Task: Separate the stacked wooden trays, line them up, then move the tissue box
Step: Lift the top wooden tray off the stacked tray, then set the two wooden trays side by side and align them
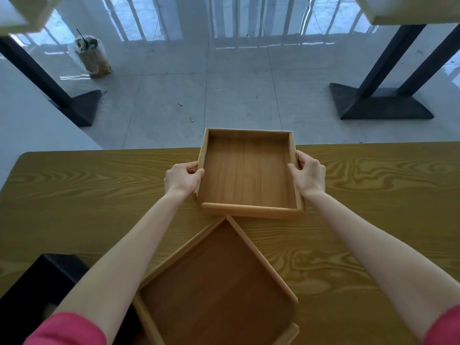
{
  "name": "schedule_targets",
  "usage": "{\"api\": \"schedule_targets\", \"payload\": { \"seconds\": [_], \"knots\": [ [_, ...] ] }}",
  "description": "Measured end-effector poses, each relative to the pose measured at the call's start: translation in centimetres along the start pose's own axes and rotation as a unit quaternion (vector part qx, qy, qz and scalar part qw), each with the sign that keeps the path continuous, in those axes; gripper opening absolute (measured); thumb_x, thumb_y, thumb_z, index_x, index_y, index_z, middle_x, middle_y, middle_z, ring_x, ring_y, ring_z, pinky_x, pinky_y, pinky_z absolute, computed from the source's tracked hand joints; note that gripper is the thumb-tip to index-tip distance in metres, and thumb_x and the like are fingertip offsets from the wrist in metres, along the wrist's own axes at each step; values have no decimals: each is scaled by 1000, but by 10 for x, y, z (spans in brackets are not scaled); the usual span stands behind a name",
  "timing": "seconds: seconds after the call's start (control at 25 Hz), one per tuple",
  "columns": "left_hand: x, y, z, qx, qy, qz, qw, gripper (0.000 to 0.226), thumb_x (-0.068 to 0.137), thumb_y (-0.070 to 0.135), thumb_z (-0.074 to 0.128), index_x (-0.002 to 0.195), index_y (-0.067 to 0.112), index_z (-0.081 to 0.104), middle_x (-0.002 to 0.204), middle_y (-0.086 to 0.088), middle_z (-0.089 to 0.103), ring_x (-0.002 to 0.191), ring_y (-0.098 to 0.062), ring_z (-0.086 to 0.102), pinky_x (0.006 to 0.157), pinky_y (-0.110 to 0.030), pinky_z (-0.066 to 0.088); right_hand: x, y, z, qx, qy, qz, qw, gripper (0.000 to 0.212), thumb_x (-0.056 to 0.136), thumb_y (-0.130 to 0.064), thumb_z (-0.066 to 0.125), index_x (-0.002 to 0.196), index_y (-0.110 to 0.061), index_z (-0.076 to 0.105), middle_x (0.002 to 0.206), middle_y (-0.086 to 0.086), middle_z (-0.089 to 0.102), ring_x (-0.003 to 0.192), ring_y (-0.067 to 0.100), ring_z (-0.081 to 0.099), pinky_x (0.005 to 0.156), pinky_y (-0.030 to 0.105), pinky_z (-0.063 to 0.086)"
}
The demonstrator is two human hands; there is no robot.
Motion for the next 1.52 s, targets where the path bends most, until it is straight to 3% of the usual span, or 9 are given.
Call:
{"api": "schedule_targets", "payload": {
  "seconds": [0.36,0.52,0.68,0.76,0.88,0.96,1.04,1.52],
  "knots": [
    [6,-11,16,-16,18,6,1000,43,88,25,57,129,12,53,127,-13,61,119,-27,55,102,-37,43,8,6,10,33,-21,8,999,42,88,-3,52,130,-7,48,123,16,63,115,29,57,102,33,41],
    [-5,-15,24,27,34,34,998,43,90,24,53,131,11,49,126,-14,63,115,-28,59,95,-37,48,5,14,12,-2,-23,-5,1000,47,90,-5,50,136,-9,42,117,16,66,107,28,62,101,36,44],
    [-22,-24,27,52,44,49,996,43,91,22,51,132,9,47,128,-14,61,115,-29,58,93,-40,50,-9,23,11,-27,-36,-24,999,49,91,-4,48,138,-8,36,121,20,63,113,32,59,103,41,42],
    [-34,-28,30,66,54,62,994,42,92,20,50,132,7,47,126,-15,61,113,-30,60,90,-39,51,-16,26,10,-47,-53,-48,996,52,91,-3,48,140,-7,30,131,20,56,120,34,54,104,43,42],
    [-40,-29,29,77,55,64,994,41,92,20,50,131,6,47,123,-16,62,110,-31,61,86,-41,52,-31,28,16,-117,-87,-64,987,62,92,-2,44,145,-7,13,152,15,27,125,34,48,96,41,47],
    [-38,-28,28,81,49,61,994,41,91,20,51,130,7,48,121,-15,63,108,-31,61,85,-41,52,-42,31,22,-138,-93,-62,984,63,93,-3,40,145,-7,6,157,12,12,116,33,55,77,34,51],
    [-37,-27,27,84,46,60,994,40,91,20,52,129,7,48,120,-15,64,106,-31,62,84,-39,52,-47,36,24,-158,-83,-72,981,63,92,1,37,146,-7,5,158,9,8,96,31,61,59,27,43],
    [-42,-31,23,92,31,61,993,45,92,26,51,133,9,46,125,-14,62,115,-29,58,92,-38,48,-46,43,26,-174,-75,-78,979,64,91,5,36,146,-9,7,158,6,10,71,24,57,55,26,39]
  ]
}}
Point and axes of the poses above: each hand's wrist, its own x-axis towards the middle knuckle, its own z-axis out of the palm, y = z × x, the point moved 1 cm from there along x, towards the middle knuckle
